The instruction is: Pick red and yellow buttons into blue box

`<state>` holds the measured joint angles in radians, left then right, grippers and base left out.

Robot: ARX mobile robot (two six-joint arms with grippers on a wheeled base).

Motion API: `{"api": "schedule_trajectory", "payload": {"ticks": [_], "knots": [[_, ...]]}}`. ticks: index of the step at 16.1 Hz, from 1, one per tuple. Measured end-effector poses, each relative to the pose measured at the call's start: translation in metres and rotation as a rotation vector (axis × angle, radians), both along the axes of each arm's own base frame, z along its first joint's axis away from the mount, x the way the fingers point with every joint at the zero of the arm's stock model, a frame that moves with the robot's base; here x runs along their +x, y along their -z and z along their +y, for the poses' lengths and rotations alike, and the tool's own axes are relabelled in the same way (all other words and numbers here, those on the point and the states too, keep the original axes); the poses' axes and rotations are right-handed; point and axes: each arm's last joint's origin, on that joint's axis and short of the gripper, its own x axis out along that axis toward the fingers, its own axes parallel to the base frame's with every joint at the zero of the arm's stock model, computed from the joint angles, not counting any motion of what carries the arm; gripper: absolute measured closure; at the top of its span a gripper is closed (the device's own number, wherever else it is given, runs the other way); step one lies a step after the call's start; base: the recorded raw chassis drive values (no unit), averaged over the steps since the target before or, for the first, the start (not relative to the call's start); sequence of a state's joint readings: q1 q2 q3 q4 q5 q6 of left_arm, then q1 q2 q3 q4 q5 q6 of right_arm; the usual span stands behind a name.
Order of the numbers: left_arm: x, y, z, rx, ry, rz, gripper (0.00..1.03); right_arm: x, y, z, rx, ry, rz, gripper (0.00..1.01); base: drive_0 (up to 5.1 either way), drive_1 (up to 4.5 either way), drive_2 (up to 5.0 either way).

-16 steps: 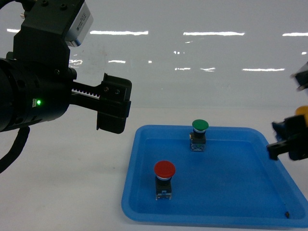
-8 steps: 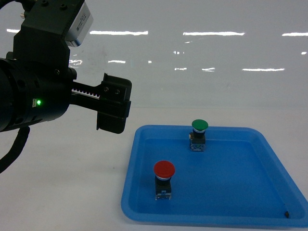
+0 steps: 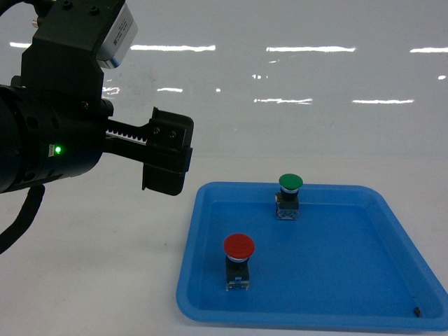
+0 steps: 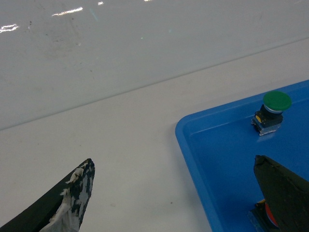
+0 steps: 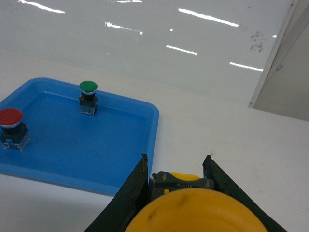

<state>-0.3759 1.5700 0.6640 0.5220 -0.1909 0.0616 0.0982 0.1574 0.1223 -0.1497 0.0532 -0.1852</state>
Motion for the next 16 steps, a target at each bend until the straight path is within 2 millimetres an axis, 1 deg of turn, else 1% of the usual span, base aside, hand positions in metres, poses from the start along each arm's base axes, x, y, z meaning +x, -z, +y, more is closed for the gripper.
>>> {"api": "schedule_trajectory", "payload": {"ticks": [2,5,7,13,15,16], "knots": [[-0.0001,0.0001,0.0000,0.000,0.000,0.000,0.05,-0.0032,-0.0026,-0.0050,-0.006,0.024,-0.034,0.72,0.0,0.00,0.0],[-0.0001,0.0001,0.0000,0.000,0.000,0.000,0.05,-0.0033,-0.0006,-0.0102,-0.019,0.068,-0.016,0.72,0.0,0.00,0.0],[0.0000,0.0000,0.0000,0.000,0.000,0.000,0.05,-0.0029,-0.0008,-0.0088,-0.053,0.082,-0.029,0.72,0.0,0.00,0.0],[0.0004,-0.0001,0.0009,-0.003,0.002,-0.001,0.05,-0.0030,-0.0004,-0.0091,-0.060,0.089,-0.025,0.72,0.0,0.00,0.0],[0.0034,-0.0011,0.0047,-0.018,0.023,0.022,0.05,-0.0030,-0.0004,-0.0091,-0.060,0.089,-0.025,0.72,0.0,0.00,0.0],[0.0079,-0.0058,0.0067,-0.033,0.024,0.023,0.05,-0.0030,-0.0004,-0.0091,-0.060,0.089,-0.025,0.72,0.0,0.00,0.0]]}}
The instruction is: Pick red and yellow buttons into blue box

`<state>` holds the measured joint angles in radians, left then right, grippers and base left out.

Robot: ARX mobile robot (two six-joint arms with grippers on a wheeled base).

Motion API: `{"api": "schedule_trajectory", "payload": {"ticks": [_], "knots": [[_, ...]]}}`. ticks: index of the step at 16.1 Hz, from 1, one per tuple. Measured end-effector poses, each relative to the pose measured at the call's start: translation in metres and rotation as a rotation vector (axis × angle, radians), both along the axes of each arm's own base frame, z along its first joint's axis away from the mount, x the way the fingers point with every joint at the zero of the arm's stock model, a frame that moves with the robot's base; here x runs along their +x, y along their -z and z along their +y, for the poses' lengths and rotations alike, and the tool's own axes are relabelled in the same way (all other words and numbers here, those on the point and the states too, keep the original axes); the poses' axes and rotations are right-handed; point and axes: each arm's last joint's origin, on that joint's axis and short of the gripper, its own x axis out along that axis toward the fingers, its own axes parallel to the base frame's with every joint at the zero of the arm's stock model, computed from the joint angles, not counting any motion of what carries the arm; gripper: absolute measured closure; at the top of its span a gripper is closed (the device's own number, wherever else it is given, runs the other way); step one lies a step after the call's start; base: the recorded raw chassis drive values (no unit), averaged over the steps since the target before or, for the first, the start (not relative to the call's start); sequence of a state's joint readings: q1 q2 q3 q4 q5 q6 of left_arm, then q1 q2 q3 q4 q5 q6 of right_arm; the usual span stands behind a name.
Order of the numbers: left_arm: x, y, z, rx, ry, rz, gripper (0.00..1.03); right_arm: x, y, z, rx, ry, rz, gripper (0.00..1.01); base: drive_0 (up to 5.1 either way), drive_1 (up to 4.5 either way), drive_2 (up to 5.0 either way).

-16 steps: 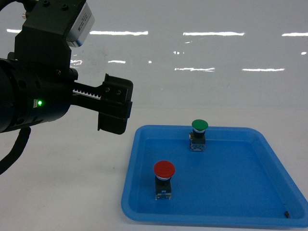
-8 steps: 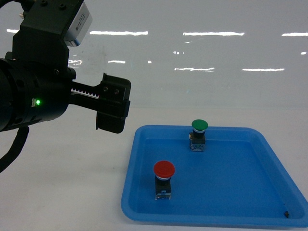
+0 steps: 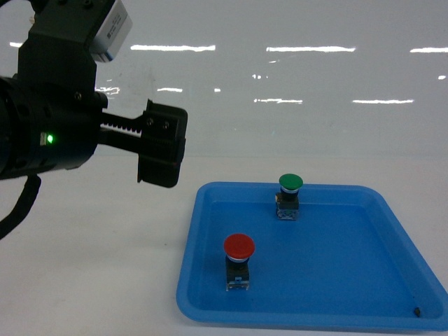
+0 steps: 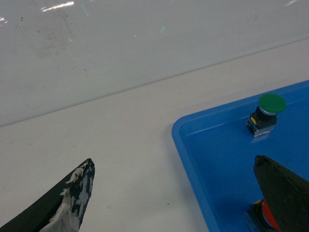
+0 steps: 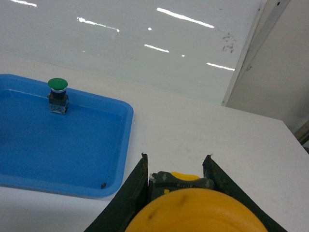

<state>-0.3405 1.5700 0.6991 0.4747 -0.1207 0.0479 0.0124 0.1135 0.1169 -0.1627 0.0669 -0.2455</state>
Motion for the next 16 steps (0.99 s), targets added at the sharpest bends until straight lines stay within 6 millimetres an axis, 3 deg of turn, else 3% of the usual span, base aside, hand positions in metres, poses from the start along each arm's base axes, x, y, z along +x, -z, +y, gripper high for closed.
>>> {"api": "schedule_trajectory", "payload": {"ticks": [3,6,7,9,11,14,15,16], "knots": [[0.014,-0.010,-0.002,-0.047,-0.021,0.025,0.05,0.000,0.000,0.000,0.000,0.000,0.000,0.72,0.0,0.00,0.0],[0.027,0.000,-0.016,-0.079,0.025,0.172,0.05,0.000,0.000,0.000,0.000,0.000,0.000,0.72,0.0,0.00,0.0],[0.030,0.001,-0.024,-0.081,0.042,0.189,0.05,0.000,0.000,0.000,0.000,0.000,0.000,0.72,0.0,0.00,0.0],[0.036,0.003,-0.060,-0.071,0.142,0.288,0.05,0.000,0.000,0.000,0.000,0.000,0.000,0.72,0.0,0.00,0.0],[0.036,0.015,-0.085,-0.032,0.189,0.355,0.05,0.000,0.000,0.000,-0.001,0.000,0.000,0.72,0.0,0.00,0.0],[0.040,0.035,-0.101,0.009,0.194,0.394,0.05,0.000,0.000,0.000,-0.002,0.000,0.000,0.72,0.0,0.00,0.0],[0.050,0.056,-0.113,0.059,0.164,0.421,0.05,0.000,0.000,0.000,-0.003,0.000,0.000,0.72,0.0,0.00,0.0],[0.050,0.060,-0.115,0.068,0.161,0.426,0.05,0.000,0.000,0.000,-0.003,0.000,0.000,0.72,0.0,0.00,0.0]]}}
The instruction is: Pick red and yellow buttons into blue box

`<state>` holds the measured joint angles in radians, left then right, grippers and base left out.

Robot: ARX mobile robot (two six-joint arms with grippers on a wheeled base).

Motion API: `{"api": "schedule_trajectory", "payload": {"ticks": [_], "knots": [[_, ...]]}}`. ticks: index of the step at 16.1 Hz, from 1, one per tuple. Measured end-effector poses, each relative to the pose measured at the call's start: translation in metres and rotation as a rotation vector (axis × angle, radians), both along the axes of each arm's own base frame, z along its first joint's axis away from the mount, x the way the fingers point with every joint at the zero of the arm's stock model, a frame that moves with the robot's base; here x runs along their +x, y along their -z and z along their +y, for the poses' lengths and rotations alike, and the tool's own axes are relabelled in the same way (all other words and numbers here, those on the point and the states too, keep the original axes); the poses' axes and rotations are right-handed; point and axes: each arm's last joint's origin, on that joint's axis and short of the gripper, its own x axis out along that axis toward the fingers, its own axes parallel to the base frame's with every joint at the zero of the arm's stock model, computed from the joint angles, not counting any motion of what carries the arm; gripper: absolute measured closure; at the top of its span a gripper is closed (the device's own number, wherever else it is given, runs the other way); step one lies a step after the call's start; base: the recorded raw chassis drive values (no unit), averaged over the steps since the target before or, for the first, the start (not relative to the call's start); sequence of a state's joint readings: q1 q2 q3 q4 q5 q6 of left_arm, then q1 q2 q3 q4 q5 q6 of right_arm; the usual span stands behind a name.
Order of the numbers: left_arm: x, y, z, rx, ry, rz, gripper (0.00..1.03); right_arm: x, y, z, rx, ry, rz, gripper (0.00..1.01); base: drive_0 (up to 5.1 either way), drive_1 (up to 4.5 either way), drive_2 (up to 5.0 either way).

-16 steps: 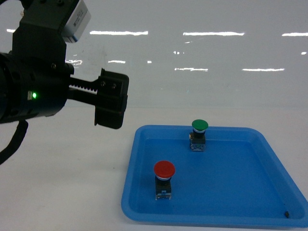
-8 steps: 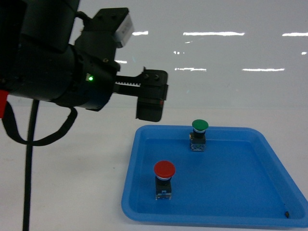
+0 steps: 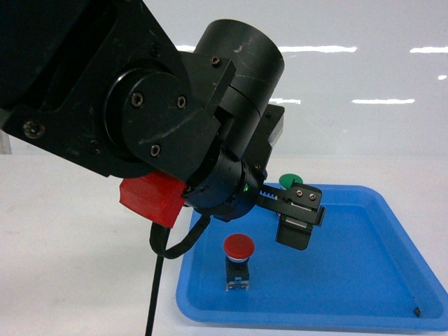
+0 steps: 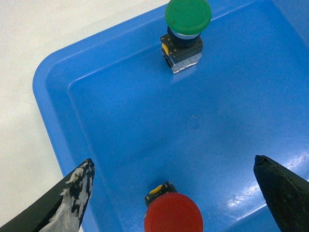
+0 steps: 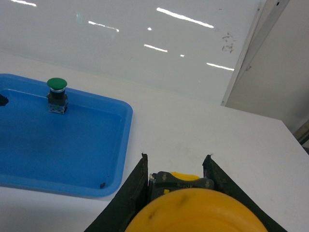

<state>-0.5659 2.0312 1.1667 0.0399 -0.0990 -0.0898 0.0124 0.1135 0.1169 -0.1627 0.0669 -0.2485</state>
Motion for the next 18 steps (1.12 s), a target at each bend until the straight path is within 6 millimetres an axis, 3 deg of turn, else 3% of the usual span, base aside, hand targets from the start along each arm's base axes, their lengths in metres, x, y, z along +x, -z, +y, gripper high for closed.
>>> {"api": "schedule_trajectory", "payload": {"ticks": [12,17,18], "knots": [[-0.006,0.054,0.000,0.064,-0.062,0.115,0.05,0.000,0.000,0.000,0.000,0.000,0.000,0.72,0.0,0.00,0.0],[-0.008,0.061,-0.004,0.018,-0.065,0.134,0.05,0.000,0.000,0.000,0.000,0.000,0.000,0.72,0.0,0.00,0.0],[-0.009,0.064,-0.005,0.014,-0.069,0.144,0.16,0.000,0.000,0.000,0.000,0.000,0.000,0.72,0.0,0.00,0.0]]}}
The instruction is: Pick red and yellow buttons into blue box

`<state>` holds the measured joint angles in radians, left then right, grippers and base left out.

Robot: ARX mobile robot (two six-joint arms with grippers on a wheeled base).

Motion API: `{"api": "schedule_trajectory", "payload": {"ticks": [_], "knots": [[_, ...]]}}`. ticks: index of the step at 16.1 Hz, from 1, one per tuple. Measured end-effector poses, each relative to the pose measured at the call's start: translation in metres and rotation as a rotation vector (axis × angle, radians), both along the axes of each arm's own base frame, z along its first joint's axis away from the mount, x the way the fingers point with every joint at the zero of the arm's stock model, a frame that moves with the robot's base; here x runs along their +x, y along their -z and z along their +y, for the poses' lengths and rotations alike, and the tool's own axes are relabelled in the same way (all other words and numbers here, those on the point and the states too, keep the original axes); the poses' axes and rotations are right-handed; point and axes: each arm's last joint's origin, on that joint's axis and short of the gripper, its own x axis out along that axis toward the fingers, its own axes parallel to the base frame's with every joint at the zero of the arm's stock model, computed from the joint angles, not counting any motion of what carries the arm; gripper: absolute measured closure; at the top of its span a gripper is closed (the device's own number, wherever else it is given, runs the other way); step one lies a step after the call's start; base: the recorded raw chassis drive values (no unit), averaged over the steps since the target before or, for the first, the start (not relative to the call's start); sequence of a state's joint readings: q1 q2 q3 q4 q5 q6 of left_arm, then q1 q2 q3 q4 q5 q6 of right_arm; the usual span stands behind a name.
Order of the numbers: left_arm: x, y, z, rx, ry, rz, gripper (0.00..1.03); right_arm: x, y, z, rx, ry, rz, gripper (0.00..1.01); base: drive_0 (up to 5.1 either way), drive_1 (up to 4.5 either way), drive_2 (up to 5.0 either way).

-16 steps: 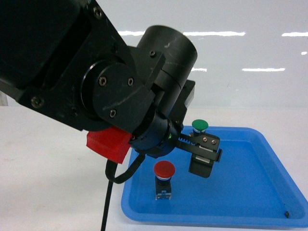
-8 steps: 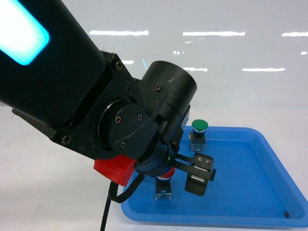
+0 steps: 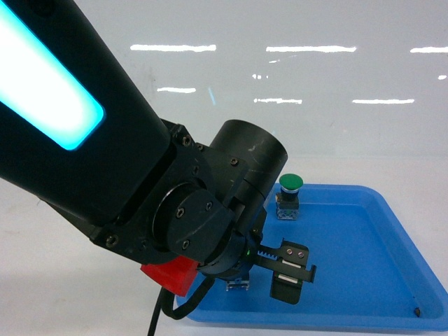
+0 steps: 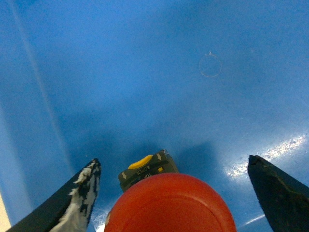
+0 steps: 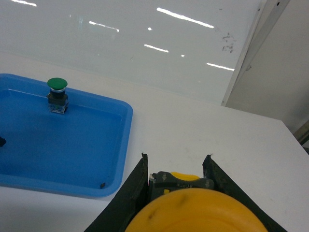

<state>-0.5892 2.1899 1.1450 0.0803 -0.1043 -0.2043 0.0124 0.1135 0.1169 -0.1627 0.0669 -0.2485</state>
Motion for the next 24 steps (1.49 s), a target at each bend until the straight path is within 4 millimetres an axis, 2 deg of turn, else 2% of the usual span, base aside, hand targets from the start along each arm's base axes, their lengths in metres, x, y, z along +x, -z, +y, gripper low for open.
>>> {"api": "schedule_trajectory", "payload": {"ticks": [2,5,8,10,12,14,16,18,20,21,22,23,24], "knots": [[0.000,0.003,-0.003,-0.032,-0.003,0.003,0.45,0.000,0.000,0.000,0.000,0.000,0.000,0.72,0.0,0.00,0.0],[0.003,0.002,-0.003,-0.063,-0.011,-0.015,0.73,0.000,0.000,0.000,0.000,0.000,0.000,0.72,0.0,0.00,0.0],[0.003,0.003,0.005,-0.060,-0.029,-0.048,0.73,0.000,0.000,0.000,0.000,0.000,0.000,0.72,0.0,0.00,0.0],[0.002,-0.003,0.020,-0.066,-0.058,-0.088,0.73,0.000,0.000,0.000,0.000,0.000,0.000,0.72,0.0,0.00,0.0],[0.004,-0.026,0.039,-0.117,-0.087,-0.177,0.73,0.000,0.000,0.000,0.000,0.000,0.000,0.72,0.0,0.00,0.0],[0.007,-0.067,0.064,-0.191,-0.137,-0.322,0.73,0.000,0.000,0.000,0.000,0.000,0.000,0.72,0.0,0.00,0.0],[0.002,-0.100,0.093,-0.227,-0.213,-0.440,0.73,0.000,0.000,0.000,0.000,0.000,0.000,0.72,0.0,0.00,0.0],[-0.008,-0.114,0.114,-0.223,-0.260,-0.502,0.73,0.000,0.000,0.000,0.000,0.000,0.000,0.72,0.0,0.00,0.0],[-0.023,-0.121,0.137,-0.210,-0.313,-0.543,0.73,0.000,0.000,0.000,0.000,0.000,0.000,0.72,0.0,0.00,0.0],[-0.042,-0.133,0.149,-0.220,-0.325,-0.580,0.73,0.000,0.000,0.000,0.000,0.000,0.000,0.72,0.0,0.00,0.0],[-0.086,-0.153,0.164,-0.277,-0.286,-0.637,0.73,0.000,0.000,0.000,0.000,0.000,0.000,0.72,0.0,0.00,0.0],[-0.108,-0.146,0.175,-0.265,-0.306,-0.602,0.73,0.000,0.000,0.000,0.000,0.000,0.000,0.72,0.0,0.00,0.0],[-0.119,-0.144,0.180,-0.258,-0.322,-0.595,0.73,0.000,0.000,0.000,0.000,0.000,0.000,0.72,0.0,0.00,0.0]]}}
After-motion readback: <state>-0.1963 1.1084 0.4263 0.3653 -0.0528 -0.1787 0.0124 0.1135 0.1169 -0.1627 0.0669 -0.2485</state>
